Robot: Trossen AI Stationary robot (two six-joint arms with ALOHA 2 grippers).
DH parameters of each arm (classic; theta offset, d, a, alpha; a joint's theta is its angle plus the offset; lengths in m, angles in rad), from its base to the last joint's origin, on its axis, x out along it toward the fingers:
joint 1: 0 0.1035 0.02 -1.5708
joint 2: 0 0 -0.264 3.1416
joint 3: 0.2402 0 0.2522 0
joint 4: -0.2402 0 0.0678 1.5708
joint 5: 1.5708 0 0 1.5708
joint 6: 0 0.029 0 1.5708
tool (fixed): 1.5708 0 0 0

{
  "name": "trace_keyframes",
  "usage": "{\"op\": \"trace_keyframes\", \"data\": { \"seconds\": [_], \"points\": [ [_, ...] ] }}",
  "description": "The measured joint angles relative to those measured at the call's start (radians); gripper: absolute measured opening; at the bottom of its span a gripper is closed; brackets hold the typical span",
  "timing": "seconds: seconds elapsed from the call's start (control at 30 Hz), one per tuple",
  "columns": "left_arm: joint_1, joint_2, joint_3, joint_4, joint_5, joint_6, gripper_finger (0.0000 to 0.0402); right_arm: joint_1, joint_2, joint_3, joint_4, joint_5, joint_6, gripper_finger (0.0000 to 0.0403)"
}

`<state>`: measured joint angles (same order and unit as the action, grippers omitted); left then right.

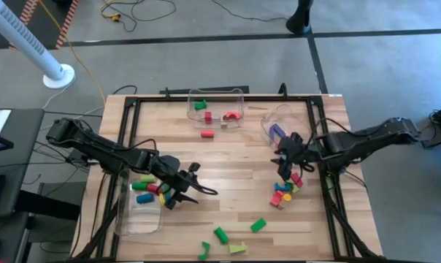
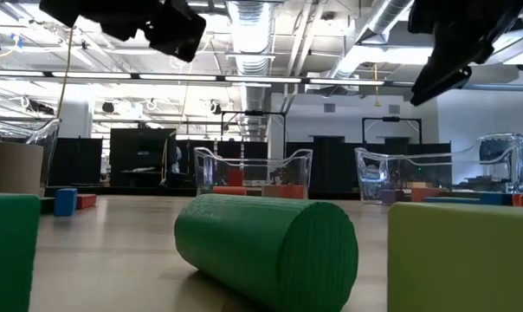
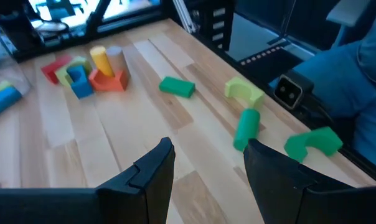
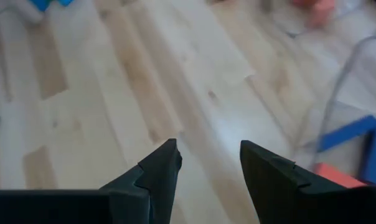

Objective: Sort blocks by size
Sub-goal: Put the brown cylindrical block into the left transparent bin

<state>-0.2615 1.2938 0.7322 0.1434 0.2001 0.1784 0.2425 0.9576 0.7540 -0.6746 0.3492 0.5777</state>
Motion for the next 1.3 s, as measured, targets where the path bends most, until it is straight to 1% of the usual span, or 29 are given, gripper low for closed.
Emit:
{"op": "trace_keyframes", "data": {
  "seconds": [0.17, 0.33, 0.47, 0.63, 0.8, 0.9, 1.1, 1.3],
  "points": [
    [0.0, 0.0, 0.001, 0.066, -0.002, 0.01, 0.0183, 0.093, 0.045, 0.0, 0.028, -0.003, 0.007, 0.02],
    [0.0, 0.0, 0.02, 0.066, -0.002, 0.016, 0.0183, 0.185, 0.077, 0.0, 0.033, -0.008, 0.059, 0.02],
    [0.0, 0.0, 0.026, 0.067, -0.002, 0.019, 0.0183, 0.263, 0.078, 0.0, 0.036, -0.009, 0.106, 0.02],
    [0.0, 0.0, 0.026, 0.075, -0.004, 0.019, 0.0183, 0.378, 0.082, 0.0, 0.074, -0.01, 0.111, 0.02],
    [0.0, 0.0, 0.026, 0.108, -0.006, 0.031, 0.0183, 0.464, 0.125, 0.0, 0.113, -0.01, 0.127, 0.02],
    [0.0, 0.0, 0.026, 0.112, -0.006, 0.042, 0.0183, 0.501, 0.165, 0.0, 0.104, -0.011, 0.155, 0.02],
    [0.0, 0.08, 0.031, 0.176, 0.001, 0.037, 0.0183, 0.562, 0.218, 0.0, 0.1, -0.031, 0.241, 0.02],
    [0.001, 0.167, 0.085, 0.161, -0.004, 0.053, 0.0183, 0.618, 0.226, 0.0, 0.099, -0.062, 0.364, 0.0196]
  ]
}}
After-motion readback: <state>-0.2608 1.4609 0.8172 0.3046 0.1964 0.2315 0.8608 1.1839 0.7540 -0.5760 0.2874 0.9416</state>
